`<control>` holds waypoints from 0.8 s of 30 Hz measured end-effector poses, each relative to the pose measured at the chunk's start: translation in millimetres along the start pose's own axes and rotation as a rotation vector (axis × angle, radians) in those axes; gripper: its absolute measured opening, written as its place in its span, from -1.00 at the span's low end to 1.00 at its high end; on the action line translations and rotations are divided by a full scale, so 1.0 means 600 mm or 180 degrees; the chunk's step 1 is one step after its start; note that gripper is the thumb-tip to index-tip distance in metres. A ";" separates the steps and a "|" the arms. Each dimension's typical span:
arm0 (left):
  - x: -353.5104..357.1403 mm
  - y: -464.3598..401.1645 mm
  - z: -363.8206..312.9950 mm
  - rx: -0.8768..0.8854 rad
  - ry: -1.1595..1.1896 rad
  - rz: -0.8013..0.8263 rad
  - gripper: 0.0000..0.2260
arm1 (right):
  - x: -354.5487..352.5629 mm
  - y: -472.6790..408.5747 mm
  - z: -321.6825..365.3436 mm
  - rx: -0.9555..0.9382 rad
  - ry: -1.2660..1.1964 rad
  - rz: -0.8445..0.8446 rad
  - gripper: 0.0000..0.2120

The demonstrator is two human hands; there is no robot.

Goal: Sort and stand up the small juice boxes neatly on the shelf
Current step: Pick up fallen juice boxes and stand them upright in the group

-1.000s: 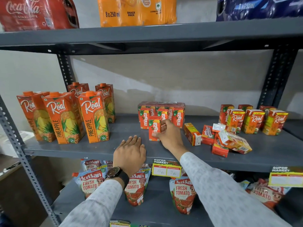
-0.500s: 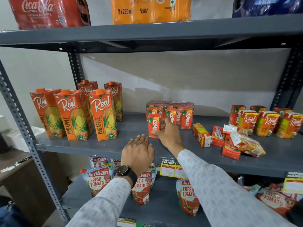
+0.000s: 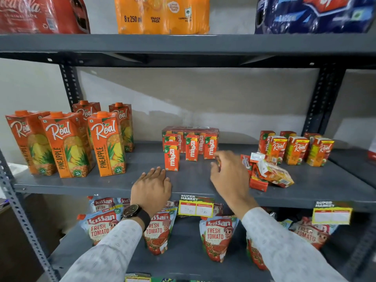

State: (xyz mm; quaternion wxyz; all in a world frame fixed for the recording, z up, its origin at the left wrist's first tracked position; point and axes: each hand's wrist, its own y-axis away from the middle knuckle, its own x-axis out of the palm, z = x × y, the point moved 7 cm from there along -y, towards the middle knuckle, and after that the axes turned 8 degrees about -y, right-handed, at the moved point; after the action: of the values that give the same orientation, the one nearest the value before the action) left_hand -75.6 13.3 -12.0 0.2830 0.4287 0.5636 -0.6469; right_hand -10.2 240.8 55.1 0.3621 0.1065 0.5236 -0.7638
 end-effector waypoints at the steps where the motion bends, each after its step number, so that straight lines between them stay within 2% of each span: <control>1: 0.000 0.000 -0.001 0.0000 -0.0002 -0.0004 -0.41 | -0.018 -0.006 -0.010 -0.0032 0.0478 -0.0112 -0.72; 4: -0.002 0.001 -0.003 0.0022 -0.0017 -0.0010 -0.41 | -0.036 -0.027 -0.047 0.0299 0.1599 0.0137 -0.54; 6: -0.001 0.002 -0.003 0.0026 -0.0029 0.0012 -0.40 | -0.030 -0.027 -0.063 0.0489 0.1870 0.0470 -0.44; 9: 0.000 0.002 -0.002 0.0036 -0.0047 0.0047 -0.38 | -0.021 -0.020 -0.079 0.0563 0.1858 0.0625 -0.46; 17: -0.001 0.003 0.000 0.0018 -0.0020 0.0019 -0.39 | -0.020 -0.015 -0.100 0.0594 0.1676 0.0525 -0.47; 24: -0.003 0.004 -0.001 0.0006 -0.0001 -0.0010 -0.37 | -0.008 -0.006 -0.098 0.0343 0.1494 0.0488 -0.45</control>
State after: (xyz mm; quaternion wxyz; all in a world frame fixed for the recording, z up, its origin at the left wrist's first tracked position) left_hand -72.5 13.4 -11.4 0.2817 0.4280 0.5636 -0.6479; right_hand -21.9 294.7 34.8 0.2813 0.3394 0.5422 -0.7153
